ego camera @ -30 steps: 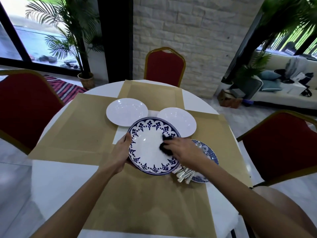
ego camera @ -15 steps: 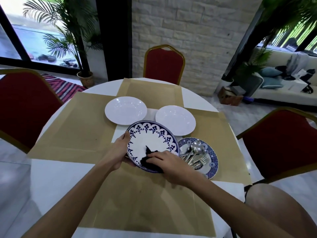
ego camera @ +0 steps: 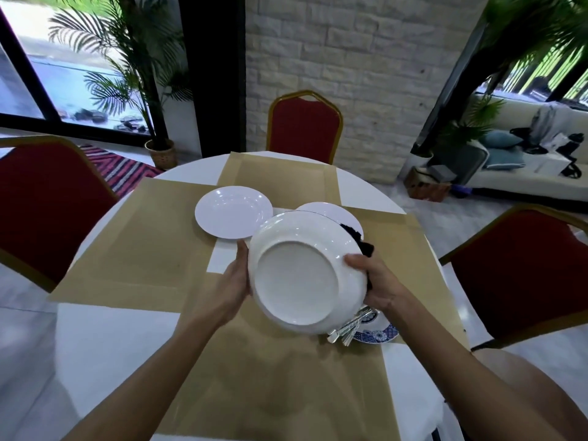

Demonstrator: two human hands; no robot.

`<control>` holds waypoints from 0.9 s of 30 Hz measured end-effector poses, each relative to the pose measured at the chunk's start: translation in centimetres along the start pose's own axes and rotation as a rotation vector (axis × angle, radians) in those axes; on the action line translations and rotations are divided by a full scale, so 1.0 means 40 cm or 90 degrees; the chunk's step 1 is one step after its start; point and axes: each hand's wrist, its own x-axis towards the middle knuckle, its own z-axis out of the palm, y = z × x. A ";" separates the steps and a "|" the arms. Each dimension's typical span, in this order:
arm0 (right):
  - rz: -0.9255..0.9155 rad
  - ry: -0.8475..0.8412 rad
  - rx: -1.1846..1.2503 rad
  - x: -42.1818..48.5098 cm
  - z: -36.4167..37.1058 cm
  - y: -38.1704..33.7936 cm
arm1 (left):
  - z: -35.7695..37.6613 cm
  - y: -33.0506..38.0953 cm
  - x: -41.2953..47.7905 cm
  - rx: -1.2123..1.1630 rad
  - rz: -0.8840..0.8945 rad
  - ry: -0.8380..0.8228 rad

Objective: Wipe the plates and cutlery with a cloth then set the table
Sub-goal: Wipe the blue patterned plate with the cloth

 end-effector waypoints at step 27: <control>-0.497 0.435 -1.023 0.068 0.082 0.184 | 0.027 0.039 0.008 -0.249 0.021 0.278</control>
